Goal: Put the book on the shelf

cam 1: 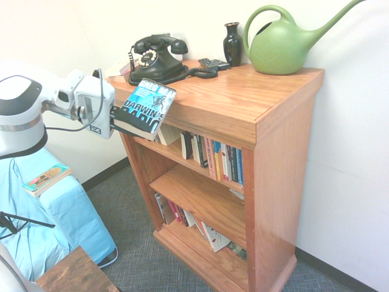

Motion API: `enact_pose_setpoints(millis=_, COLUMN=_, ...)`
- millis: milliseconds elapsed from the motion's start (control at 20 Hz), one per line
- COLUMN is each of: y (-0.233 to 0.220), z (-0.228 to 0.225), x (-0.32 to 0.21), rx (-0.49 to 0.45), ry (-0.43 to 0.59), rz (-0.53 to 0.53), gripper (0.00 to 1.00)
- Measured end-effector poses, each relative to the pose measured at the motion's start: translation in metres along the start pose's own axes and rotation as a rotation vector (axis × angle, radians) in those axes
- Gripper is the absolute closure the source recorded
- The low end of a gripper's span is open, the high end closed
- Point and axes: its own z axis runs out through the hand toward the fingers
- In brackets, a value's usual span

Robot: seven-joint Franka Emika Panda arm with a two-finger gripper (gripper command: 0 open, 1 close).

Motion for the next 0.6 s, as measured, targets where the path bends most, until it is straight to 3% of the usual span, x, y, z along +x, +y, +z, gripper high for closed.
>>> enact_pose_setpoints(millis=200, y=0.013, z=-0.051, x=-0.074, rx=0.103, ry=-0.183, rz=0.056, gripper=1.0)
enact_pose_setpoints(millis=350, y=0.011, z=-0.051, x=-0.133, rx=0.192, ry=-0.301, rz=0.09, gripper=1.0)
enact_pose_setpoints(millis=600, y=-0.012, z=-0.034, x=-0.14, rx=0.269, ry=-0.34, rz=0.119, gripper=1.0)
